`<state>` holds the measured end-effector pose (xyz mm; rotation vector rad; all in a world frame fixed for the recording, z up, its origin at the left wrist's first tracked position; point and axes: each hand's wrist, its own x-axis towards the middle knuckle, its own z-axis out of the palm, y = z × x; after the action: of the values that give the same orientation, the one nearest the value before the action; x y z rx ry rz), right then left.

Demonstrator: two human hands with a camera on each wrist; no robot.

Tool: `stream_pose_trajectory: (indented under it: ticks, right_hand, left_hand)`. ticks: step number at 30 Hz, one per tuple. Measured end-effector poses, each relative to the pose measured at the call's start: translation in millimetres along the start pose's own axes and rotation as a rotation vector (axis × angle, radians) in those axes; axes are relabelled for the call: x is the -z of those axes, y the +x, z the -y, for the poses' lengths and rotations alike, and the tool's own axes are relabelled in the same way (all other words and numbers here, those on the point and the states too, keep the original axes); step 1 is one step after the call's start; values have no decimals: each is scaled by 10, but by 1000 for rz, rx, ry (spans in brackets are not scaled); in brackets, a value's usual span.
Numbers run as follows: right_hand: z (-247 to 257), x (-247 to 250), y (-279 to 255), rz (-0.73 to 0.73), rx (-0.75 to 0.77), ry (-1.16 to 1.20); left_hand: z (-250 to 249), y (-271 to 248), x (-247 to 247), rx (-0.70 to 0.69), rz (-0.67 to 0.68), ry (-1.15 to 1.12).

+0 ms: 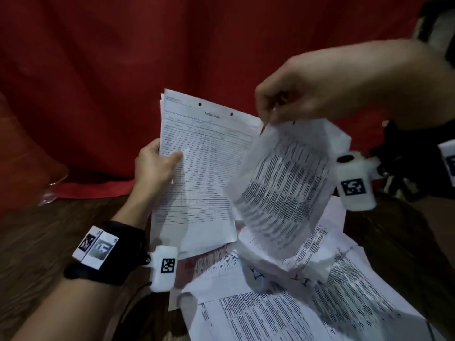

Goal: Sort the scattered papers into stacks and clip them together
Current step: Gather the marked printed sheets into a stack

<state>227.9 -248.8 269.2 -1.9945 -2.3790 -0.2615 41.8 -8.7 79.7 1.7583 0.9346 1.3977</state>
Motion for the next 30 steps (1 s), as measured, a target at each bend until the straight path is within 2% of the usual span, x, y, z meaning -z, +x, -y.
stream_pose_trajectory:
  ticks: [3,5,8,10,12,14,16,18,21,24,28,30]
  right_hand:
    - [129,84,-120,135,126,227]
    - [182,22,-11,155,148,191]
    - [132,-313,428,29,33,-48]
    - [64,-559,709,-84,24,-220]
    - [26,-759,874,-203,54,-368]
    - [-7,-889,965,-325,73,-395]
    - [-35,-947,1021,-389,54,-367]
    - [-77,-948,1053,-375,9,-259]
    - [-162,-924,1125,-248,-53,-5]
    - [-259,-969,1230,-99,-65,109]
    - [-300,-1052,1304,-168,-30,155]
    - [-247,-1108,1309,-200,-8,136]
  left_hand:
    - [-19,12,63,9,-12,-29]
    - [-81,-46,38,-9,88,-69]
    - [-220,-182,-54,-71,277,-103]
    - [-275,-259,-98,-83,359,-149]
    - [-293,-316,-115,-75,393,-194]
    - [-278,-361,-125,-64,401,-214]
    - [-238,-381,-128,-30,405,-237]
    - [-184,-392,-135,-2,406,-264]
    - [-102,-417,-164,5,429,-303]
    - [-49,-473,-186,20,465,-313]
    - [42,-533,-223,91,456,-465]
    - [102,-546,-260,65,450,-463]
